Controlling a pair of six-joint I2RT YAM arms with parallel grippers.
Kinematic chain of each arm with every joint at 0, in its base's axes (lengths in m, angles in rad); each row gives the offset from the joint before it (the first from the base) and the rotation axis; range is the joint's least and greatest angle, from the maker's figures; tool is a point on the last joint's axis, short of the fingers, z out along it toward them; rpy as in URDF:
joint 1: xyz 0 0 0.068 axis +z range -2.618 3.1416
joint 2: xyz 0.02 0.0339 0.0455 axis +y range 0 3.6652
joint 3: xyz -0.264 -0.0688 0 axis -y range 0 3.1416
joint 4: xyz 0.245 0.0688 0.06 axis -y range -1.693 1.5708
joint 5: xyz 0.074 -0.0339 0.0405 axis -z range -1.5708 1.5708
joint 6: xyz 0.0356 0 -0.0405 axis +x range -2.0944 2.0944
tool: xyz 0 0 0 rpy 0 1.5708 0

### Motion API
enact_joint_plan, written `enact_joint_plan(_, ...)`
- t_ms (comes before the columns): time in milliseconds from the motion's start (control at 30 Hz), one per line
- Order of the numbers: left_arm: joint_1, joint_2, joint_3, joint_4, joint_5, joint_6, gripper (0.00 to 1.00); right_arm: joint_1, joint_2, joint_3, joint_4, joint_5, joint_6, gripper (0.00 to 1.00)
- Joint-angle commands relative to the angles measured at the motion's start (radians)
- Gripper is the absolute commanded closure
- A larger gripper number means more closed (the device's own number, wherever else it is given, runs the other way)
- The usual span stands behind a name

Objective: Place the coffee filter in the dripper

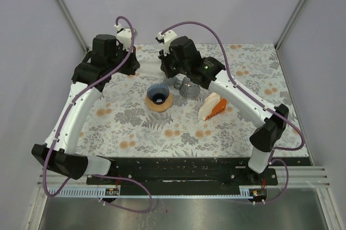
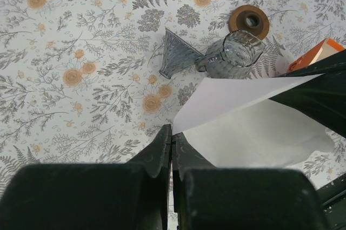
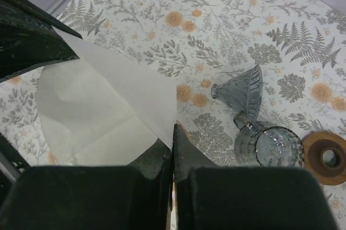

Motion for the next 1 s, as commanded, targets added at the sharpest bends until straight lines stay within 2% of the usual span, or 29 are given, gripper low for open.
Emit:
enact_joint_plan(0, 0.017, -0.047, 0.0, -0.043, -0.031, 0.076, 1.0, -0.023, 0.008, 0.097, -0.159, -0.092, 0.025, 1.0)
enact_joint_plan(267, 0.001, -0.058, -0.012, -0.145, 0.028, 0.125, 1.0, -0.045, 0.075, 0.225, -0.427, -0.238, 0.05, 1.0)
enact_joint_plan(600, -0.034, 0.008, -0.048, -0.184, 0.067, 0.119, 1.0, -0.051, 0.206, 0.329, -0.584, -0.276, 0.048, 1.0)
enact_joint_plan(700, -0.036, 0.017, -0.055, -0.184, 0.075, 0.121, 0.98, -0.053, 0.218, 0.335, -0.59, -0.267, 0.045, 0.95)
enact_joint_plan(800, -0.037, 0.034, -0.062, -0.181, 0.089, 0.119, 0.97, -0.054, 0.235, 0.343, -0.589, -0.261, 0.042, 0.83)
enact_joint_plan(967, -0.037, 0.072, -0.063, -0.176, 0.104, 0.113, 0.97, -0.056, 0.247, 0.374, -0.581, -0.256, 0.033, 0.68)
